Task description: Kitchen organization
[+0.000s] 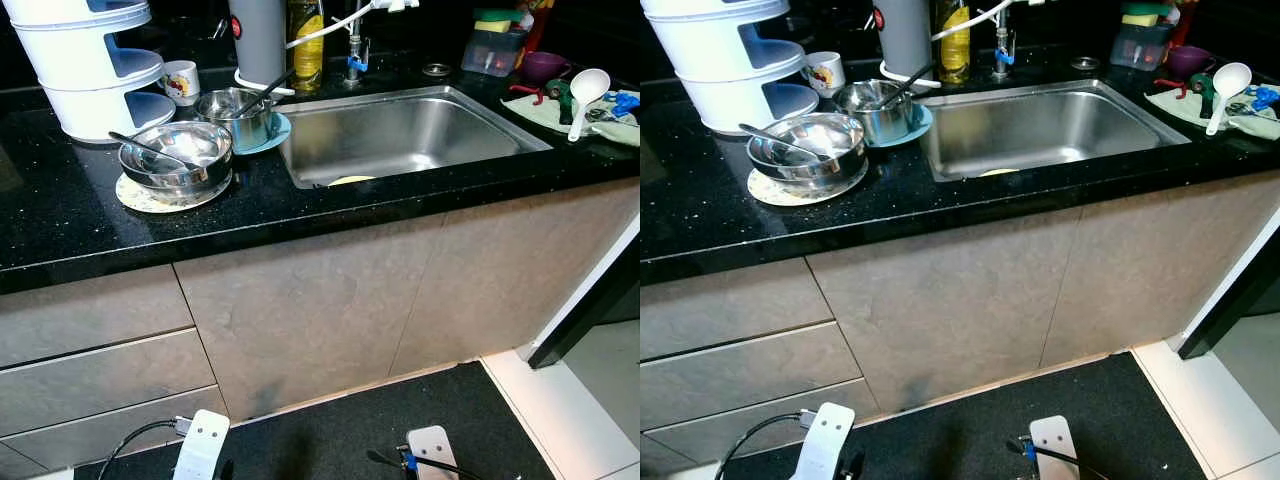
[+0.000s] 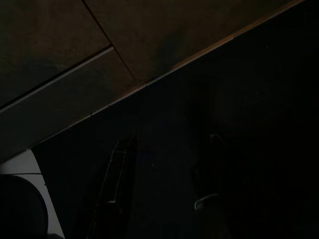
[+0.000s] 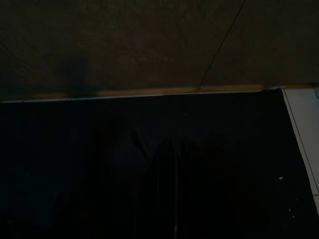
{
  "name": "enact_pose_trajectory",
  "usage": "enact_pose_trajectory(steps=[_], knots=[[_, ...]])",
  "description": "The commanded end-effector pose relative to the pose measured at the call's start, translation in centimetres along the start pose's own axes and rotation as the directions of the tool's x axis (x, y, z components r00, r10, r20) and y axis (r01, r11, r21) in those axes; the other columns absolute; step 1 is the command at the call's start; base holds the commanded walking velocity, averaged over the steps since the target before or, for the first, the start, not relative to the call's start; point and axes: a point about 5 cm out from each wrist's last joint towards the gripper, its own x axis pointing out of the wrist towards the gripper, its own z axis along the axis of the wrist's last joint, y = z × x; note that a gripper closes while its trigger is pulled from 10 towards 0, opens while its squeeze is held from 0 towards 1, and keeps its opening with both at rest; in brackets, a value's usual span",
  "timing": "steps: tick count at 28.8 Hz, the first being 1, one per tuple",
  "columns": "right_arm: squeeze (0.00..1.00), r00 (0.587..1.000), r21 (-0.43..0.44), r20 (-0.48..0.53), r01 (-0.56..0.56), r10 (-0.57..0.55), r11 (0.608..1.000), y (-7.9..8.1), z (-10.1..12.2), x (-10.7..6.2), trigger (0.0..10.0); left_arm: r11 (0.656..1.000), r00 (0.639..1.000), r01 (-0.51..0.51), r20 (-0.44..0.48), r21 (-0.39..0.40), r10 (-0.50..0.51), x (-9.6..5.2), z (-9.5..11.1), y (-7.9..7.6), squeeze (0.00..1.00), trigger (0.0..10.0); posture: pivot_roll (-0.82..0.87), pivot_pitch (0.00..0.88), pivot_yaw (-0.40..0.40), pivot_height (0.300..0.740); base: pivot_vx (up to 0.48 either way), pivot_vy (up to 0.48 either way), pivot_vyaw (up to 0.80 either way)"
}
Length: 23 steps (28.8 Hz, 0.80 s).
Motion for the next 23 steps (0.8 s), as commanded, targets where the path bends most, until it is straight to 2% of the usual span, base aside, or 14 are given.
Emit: enact_pose_trajectory(steps=[1,12,15,23], knots=[[0.0,0.999,0.01,-0.039,-0.009,0.009,1.0,0.4,-1.1,-0.5,10.0,1.0,0.999,-0.005,-0.05,-0.017,0.004,-0.5,-1.5,-0.1,0.0,10.0,-0.01,0.175,0.027,0.74,0.0,0.0,0.0],[0.0,0.999,0.039,-0.03,0.02,-0.018,0.999,-0.2,-0.8,-0.4,10.0,1.0,0.999,-0.024,-0.036,-0.001,0.024,-0.2,-1.0,0.4,0.0,10.0,-0.01,0.188,0.024,0.74,0.0,0.0,0.0],[0.0,0.998,0.07,-0.05,0.032,-0.028,0.997,-0.4,-1.0,-0.3,10.0,1.0,0.999,-0.026,-0.045,-0.015,0.026,-0.2,-1.1,0.5,0.0,10.0,-0.01,0.189,0.027,0.74,0.0,0.0,0.0],[0.0,0.993,0.075,-0.115,-0.006,0.015,0.997,0.2,-1.7,-0.4,10.0,0.999,0.995,-0.019,-0.097,-0.032,0.016,-0.5,-2.0,0.2,0.0,10.0,-0.01,0.199,0.03,0.74,0.0,0.0,0.0]])
